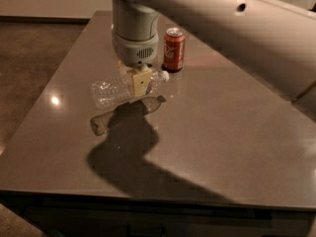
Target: Place water bottle upright
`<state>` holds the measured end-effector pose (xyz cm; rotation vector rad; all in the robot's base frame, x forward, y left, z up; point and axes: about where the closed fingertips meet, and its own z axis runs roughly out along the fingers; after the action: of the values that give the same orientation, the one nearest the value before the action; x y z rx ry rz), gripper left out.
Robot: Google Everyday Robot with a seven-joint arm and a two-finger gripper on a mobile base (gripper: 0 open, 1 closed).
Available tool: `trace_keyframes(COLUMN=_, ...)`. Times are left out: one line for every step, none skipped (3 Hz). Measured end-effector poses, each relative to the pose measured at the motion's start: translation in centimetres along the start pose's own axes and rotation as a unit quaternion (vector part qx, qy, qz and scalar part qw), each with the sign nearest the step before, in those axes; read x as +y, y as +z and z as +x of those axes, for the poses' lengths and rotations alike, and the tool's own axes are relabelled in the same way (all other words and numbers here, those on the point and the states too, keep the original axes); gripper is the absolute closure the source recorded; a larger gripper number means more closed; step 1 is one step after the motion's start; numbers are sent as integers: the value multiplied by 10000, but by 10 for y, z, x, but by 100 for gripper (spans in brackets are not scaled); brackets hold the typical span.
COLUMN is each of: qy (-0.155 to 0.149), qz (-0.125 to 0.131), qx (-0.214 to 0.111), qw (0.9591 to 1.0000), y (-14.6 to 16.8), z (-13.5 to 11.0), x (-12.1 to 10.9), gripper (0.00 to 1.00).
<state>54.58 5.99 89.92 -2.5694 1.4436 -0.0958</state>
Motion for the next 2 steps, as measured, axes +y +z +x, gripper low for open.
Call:
trace_keyframes(qy=-339, qz=534, qx=156, qw=9979, y=-24, z=28, x=-9, gripper=100)
trace_keyframes(qy=-861, qz=1283, qx=483, qw=9868, y=-47, z=62, x=-17, gripper=100)
